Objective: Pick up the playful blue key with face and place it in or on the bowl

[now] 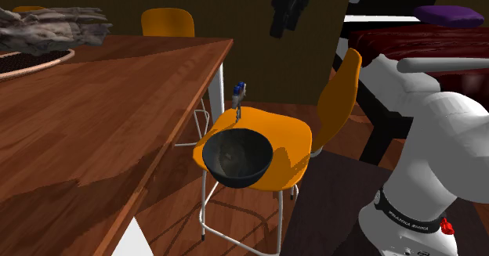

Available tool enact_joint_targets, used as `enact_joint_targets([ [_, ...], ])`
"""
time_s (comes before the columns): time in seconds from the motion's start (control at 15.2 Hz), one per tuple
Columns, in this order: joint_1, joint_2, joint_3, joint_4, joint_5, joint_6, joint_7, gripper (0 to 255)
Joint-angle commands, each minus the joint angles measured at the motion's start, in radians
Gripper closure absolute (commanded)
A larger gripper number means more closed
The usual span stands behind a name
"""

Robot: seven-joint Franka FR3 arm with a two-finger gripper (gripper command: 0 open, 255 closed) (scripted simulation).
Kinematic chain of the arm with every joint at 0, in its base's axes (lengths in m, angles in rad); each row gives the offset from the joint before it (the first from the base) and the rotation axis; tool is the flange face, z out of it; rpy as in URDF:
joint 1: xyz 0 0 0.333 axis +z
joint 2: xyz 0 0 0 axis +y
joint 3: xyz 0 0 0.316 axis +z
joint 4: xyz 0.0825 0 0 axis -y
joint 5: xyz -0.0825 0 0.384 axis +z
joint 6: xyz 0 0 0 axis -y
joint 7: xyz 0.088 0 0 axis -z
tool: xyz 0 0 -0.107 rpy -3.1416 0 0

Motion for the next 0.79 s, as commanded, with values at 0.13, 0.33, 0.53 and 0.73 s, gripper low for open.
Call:
enact_joint_targets([
  [0.13,-0.027,0.046,0.005,-0.012,-0.005,0.059,0.04,0],
  [0.33,-0.068,0.119,0.011,-0.022,-0.015,0.144,0.102,0],
  [0.53,-0.108,0.196,0.015,-0.024,-0.026,0.224,0.165,0],
  [0.73,-0.148,0.277,0.017,-0.019,-0.04,0.299,0.229,0],
])
